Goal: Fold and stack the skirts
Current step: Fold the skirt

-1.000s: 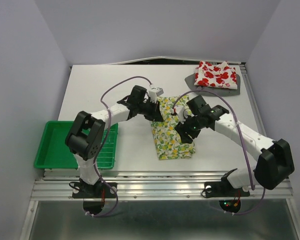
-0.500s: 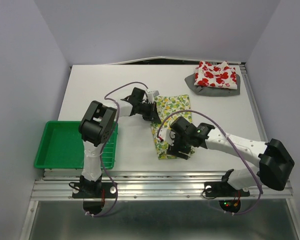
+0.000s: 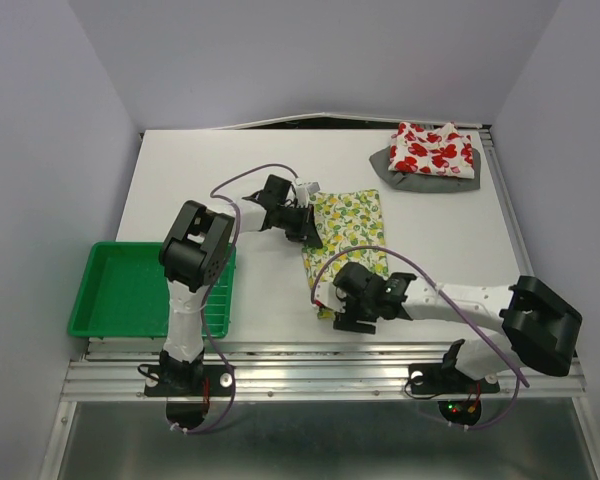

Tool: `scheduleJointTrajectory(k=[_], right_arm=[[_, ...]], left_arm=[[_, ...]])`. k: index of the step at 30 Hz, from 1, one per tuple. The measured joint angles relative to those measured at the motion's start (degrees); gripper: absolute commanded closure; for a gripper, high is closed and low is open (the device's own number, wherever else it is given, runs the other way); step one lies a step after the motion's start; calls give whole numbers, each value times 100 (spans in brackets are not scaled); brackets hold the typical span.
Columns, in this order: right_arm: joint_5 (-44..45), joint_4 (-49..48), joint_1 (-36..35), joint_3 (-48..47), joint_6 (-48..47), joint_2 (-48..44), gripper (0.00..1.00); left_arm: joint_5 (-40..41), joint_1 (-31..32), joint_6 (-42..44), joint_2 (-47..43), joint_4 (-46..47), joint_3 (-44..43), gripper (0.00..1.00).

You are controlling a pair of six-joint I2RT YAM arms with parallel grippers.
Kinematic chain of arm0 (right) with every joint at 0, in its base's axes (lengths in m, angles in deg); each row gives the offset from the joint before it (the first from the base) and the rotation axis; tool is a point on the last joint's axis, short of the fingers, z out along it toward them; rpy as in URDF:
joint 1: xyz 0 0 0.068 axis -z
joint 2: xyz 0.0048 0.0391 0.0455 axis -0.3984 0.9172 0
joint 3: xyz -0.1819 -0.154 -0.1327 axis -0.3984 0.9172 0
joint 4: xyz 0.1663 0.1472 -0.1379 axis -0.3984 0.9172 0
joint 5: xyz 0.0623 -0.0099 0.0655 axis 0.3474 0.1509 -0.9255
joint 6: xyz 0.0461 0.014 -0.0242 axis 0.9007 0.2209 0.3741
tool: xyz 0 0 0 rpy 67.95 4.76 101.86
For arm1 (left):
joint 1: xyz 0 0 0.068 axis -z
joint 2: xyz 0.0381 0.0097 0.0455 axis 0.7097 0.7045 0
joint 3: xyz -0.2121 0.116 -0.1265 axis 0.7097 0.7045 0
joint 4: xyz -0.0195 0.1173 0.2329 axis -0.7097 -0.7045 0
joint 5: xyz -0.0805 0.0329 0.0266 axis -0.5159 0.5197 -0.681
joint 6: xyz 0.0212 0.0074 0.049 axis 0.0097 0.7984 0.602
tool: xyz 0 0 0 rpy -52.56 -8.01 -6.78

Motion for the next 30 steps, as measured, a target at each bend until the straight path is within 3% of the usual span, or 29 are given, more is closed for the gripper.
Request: scheduleJointTrajectory(k=[2,5,8,9,10,12,17,24,30], right_arm=[[192,-299,-50,98,-42,-31,27],[573,-1025,-96,284,-109,15,46],[868,-1650,-153,428,-197,195,77],[916,-1727,-162,448,-192,232,77],[990,-1847,-173,485,-225,284,89],[1078,-1923,-164,560,-271,310,99],[907,-1818,-160,575,-286,203,99],[136,-726,-129,116,-13,-55,99],[-210,-350,-129,-195,168,-61,99]], left_arm=[[4,0,20,4,-42,-20,100],[-2,0,37,9,-57,-24,100],[-7,-2,61,9,-72,-24,100],[-9,-4,63,9,-76,-24,100],[-15,-9,68,9,-79,-24,100],[-24,-39,83,9,-94,-28,100],[-20,-103,166,9,-319,-122,100],[125,-240,483,-79,-702,-221,100],[173,-332,577,-422,-857,-223,100]])
